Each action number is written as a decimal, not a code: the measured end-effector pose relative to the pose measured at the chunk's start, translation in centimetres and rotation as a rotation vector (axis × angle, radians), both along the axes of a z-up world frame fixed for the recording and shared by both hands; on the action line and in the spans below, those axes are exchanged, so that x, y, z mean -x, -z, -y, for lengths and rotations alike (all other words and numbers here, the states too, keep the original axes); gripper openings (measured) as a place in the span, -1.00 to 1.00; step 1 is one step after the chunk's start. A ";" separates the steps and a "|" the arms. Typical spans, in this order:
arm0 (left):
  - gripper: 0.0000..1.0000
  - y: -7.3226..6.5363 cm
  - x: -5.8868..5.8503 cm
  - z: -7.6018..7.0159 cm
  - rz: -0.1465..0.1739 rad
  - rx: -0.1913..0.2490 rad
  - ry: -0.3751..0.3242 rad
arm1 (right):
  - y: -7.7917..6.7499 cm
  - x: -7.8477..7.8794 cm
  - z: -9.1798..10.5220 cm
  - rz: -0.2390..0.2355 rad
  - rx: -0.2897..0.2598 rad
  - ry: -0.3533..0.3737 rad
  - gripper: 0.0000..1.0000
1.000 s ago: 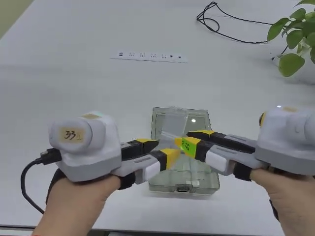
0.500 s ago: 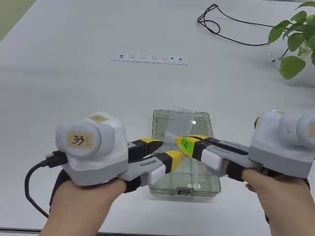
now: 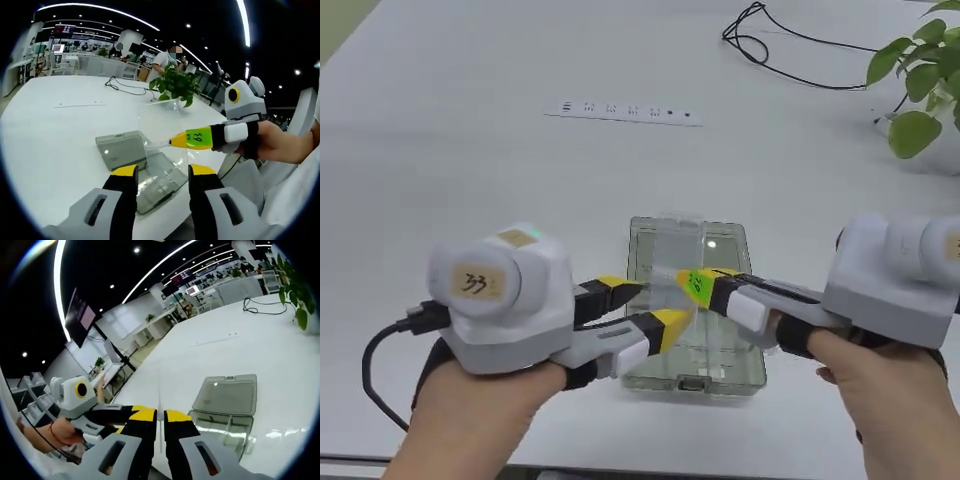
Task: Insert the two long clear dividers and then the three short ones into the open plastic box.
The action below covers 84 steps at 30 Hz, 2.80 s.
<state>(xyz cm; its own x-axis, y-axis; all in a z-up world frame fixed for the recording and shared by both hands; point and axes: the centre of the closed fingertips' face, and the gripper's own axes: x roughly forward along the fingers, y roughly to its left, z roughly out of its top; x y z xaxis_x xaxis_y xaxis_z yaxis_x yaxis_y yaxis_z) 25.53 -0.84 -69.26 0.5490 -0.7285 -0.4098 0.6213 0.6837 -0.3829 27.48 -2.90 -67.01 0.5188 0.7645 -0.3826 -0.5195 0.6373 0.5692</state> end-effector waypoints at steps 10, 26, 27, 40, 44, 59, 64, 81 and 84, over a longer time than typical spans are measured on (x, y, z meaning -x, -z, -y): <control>0.21 1.3 0.7 -1.6 0.067 -0.072 0.091 | 0.5 -1.5 0.6 -0.061 0.039 0.025 -0.87; 0.91 3.2 1.9 -3.1 0.168 -0.149 0.240 | 3.6 -1.7 1.6 -0.246 0.259 0.065 -0.87; 0.95 3.3 2.0 -3.0 0.166 -0.149 0.246 | 3.7 -1.7 1.6 -0.256 0.265 0.068 -0.87; 1.00 4.3 2.6 -3.1 0.184 -0.161 0.337 | 6.5 -1.3 2.3 -0.469 0.347 0.116 -0.87; 1.00 4.4 2.5 -3.3 0.184 -0.146 0.346 | 7.6 -0.6 1.8 -0.522 0.364 0.111 -0.87; 0.99 5.0 2.3 -3.3 0.169 -0.113 0.355 | 11.1 -0.6 1.8 -0.617 0.397 0.126 -0.87; 0.98 5.1 2.2 -3.4 0.158 -0.104 0.348 | 11.7 -0.7 1.9 -0.625 0.406 0.135 -0.87; 0.97 5.4 2.0 -3.2 0.142 -0.092 0.345 | 10.9 -0.9 2.2 -0.660 0.395 0.120 -0.87; 0.96 5.4 2.0 -3.0 0.140 -0.086 0.348 | 11.3 0.0 2.2 -0.733 0.404 0.086 -0.87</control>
<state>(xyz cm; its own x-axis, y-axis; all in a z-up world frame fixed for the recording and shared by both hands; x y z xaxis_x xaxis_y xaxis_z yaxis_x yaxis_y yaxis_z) 23.55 2.13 -74.71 0.3303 -0.8471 -0.4163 0.8641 0.4489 -0.2278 27.43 -5.10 -78.30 0.0824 0.4652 -0.8813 -0.0476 0.8852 0.4628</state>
